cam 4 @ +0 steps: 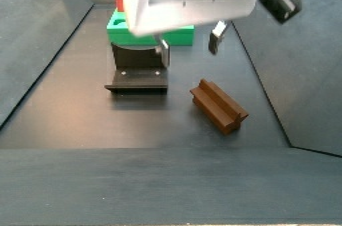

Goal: Pick up the star object. Move up. Place the star object on the fixture. Regrasp the star object. Move to above the board. Insert the star object.
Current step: Pick up the star object.

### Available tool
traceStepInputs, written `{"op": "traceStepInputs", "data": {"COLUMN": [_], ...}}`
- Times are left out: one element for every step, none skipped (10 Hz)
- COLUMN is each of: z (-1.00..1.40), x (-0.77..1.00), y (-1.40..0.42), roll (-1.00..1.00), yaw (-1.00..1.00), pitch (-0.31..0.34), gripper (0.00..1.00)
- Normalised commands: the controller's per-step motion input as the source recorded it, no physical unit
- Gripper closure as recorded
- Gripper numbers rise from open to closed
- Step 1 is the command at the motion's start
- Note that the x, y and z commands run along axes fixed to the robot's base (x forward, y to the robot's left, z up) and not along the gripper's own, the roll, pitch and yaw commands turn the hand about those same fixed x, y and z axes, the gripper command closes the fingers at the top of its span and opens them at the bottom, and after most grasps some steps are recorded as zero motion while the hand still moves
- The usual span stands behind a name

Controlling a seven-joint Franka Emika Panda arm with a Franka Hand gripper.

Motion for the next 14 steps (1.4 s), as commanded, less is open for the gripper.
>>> {"op": "traceStepInputs", "data": {"z": [-0.43,-0.40,-0.34,-0.35,-0.31,-0.33,-0.37,-0.31,-0.35,-0.19,0.02,-0.06,-0.16,-0.17], "x": [-0.21,-0.18,-0.19,-0.23,-0.23,-0.13,-0.08,-0.08,-0.10,-0.12,0.00,-0.02,-0.14,-0.21], "y": [0.07,0.19,0.25,0.29,0.28,0.23,0.20,0.16,0.17,0.22,0.01,0.11,0.09,0.12], "roll": [0.10,0.05,0.05,0.06,0.00,0.00,0.00,0.00,0.00,0.00,-0.06,-0.04,0.00,0.00], "yaw": [0.21,0.16,0.15,0.15,0.14,0.13,0.13,0.12,0.13,0.11,0.00,0.00,0.00,0.00], "pitch": [-0.076,-0.073,-0.059,-0.060,-0.070,-0.059,-0.061,-0.070,-0.069,-0.044,0.000,-0.020,-0.040,-0.037], "gripper": [0.00,0.00,0.00,0.00,0.00,0.00,0.00,0.00,0.00,0.00,0.00,0.00,0.00,0.00]}}
